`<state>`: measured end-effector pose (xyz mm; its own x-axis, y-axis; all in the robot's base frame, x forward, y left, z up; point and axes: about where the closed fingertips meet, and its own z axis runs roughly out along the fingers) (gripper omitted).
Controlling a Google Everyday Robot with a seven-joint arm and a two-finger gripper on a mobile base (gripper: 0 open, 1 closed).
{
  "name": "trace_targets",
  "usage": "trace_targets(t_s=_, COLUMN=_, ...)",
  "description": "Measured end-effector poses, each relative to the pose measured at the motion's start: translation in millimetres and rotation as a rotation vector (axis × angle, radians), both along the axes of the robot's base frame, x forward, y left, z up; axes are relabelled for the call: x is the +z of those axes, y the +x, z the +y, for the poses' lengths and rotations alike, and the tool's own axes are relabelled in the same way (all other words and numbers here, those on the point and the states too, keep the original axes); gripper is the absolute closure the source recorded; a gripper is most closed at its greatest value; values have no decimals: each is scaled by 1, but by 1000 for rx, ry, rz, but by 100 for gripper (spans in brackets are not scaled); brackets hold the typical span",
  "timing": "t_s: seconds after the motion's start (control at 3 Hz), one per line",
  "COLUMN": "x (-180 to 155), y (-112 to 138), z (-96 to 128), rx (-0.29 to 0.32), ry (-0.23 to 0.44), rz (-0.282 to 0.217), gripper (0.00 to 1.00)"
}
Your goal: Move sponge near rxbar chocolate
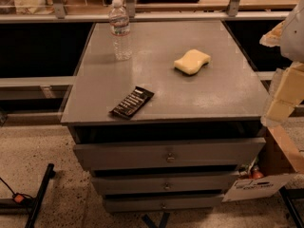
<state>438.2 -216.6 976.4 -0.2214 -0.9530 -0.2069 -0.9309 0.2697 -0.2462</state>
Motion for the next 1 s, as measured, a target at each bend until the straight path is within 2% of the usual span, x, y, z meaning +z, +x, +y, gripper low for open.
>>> trace_targets(t_s=0.33, x=0, y=0, z=0, rx=0, ry=0, rz=0, gripper=0)
trace_targets(t_s=0.67, x=2, y=25, z=-3, rx=-18, ry=38, rz=-40, gripper=0)
trace_targets(t_s=1.0, x=8, y=79, z=-7, rx=-61, ry=113, rz=-111, gripper=0)
